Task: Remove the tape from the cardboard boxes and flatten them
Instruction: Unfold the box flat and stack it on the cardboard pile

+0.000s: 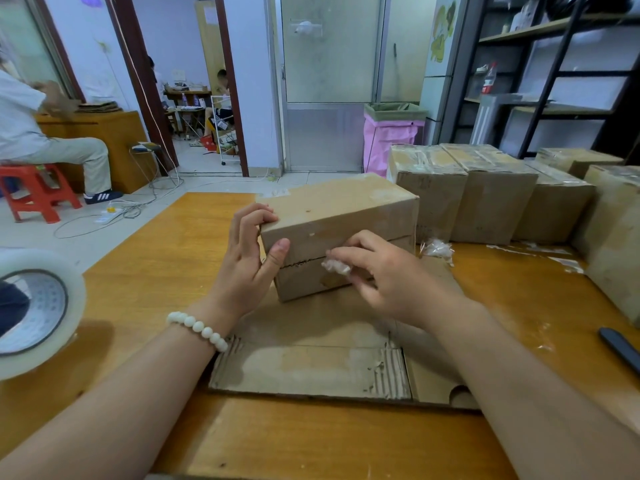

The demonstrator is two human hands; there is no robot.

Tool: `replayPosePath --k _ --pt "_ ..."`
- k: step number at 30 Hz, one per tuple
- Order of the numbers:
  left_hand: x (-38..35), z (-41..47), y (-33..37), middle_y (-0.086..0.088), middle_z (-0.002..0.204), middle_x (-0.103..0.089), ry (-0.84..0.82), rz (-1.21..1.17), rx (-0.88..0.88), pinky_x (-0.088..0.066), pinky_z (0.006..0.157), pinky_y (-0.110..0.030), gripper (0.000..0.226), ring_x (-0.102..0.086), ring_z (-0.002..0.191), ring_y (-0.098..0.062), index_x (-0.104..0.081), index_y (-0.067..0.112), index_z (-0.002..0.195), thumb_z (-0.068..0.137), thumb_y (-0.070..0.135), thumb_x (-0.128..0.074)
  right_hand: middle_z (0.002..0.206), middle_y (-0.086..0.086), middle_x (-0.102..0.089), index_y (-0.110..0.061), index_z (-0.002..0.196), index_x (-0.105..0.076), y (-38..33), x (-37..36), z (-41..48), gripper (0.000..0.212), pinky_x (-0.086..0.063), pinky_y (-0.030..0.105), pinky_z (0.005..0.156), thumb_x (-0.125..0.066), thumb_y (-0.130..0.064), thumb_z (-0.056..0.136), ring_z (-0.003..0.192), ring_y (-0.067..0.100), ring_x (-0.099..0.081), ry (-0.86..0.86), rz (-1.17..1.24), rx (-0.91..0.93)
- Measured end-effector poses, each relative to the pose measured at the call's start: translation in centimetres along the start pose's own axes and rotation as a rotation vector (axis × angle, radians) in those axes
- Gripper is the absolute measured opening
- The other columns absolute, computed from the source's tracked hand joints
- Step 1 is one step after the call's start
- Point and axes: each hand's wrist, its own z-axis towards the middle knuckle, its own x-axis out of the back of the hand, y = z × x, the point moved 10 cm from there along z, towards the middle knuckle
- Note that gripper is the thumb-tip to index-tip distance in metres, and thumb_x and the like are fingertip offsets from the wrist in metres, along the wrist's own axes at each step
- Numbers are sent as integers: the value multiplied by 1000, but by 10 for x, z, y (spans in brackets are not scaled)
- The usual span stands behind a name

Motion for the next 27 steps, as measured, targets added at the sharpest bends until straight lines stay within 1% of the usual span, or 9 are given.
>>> replayPosePath --k 2,5,8,10,15,18,20,23,27 --pt "3 0 0 9 122 -34 23 2 -7 -28 106 -15 24 -33 122 10 -38 18 115 95 29 -45 108 2 -55 -19 130 -58 -3 1 0 46 -53 44 59 -46 -8 87 73 23 -57 38 -12 41" --pt "1 0 2 4 120 -36 4 2 -9 -28 106 -15 27 -34 122 6 -38 17 115 97 37 -45 109 6 -54 -17 132 -56 -9 10 2 47 -54 41 59 -44 -8 88 75 22 -57 116 9 90" --pt "-6 -1 2 -6 123 -36 -46 8 -1 -29 106 -15 29 -37 121 -8 -38 19 115 98 41 -43 110 7 -55 -14 103 -72 -10 17 3 26 -54 42 61 -52 -12 86 79 12 -51 174 37 88" --pt "-6 -2 0 -7 123 -36 -44 20 4 -28 106 -15 30 -36 122 -1 -38 19 116 98 42 -43 110 2 -55 -15 92 -71 -9 14 3 24 -54 44 62 -49 -19 87 80 10 -52 143 52 72" --pt "-5 -1 2 -7 123 -35 -37 28 -10 -29 106 -15 38 -31 124 8 -38 18 116 99 52 -38 105 2 -54 -13 113 -67 -5 0 3 32 -53 44 69 -51 -16 85 82 23 -58 46 65 69" --pt "-6 -1 2 -8 123 -36 -38 30 -10 -28 106 -14 29 -31 124 8 -38 18 115 98 40 -45 97 2 -55 -11 102 -70 -1 0 4 26 -53 41 64 -59 -21 81 79 16 -53 64 48 48" --pt "-5 -1 1 -8 123 -36 -31 33 -8 -28 106 -14 25 -31 124 9 -39 19 115 95 33 -46 93 -1 -54 -11 93 -72 0 4 5 23 -51 34 63 -64 -28 79 80 10 -48 120 40 39" --pt "-4 -1 2 -9 122 -37 -21 31 -12 -27 107 -14 25 -32 124 8 -39 18 115 95 31 -46 95 -9 -45 -13 83 -72 5 13 3 32 -41 24 67 -66 -43 75 84 5 -42 196 75 -52" --pt "-5 -1 3 -9 123 -37 -35 31 -13 -27 107 -15 25 -37 123 -1 -39 18 115 95 32 -46 92 -3 -45 -6 78 -70 15 24 -1 40 -42 33 68 -70 -47 78 83 15 -46 254 44 -203"
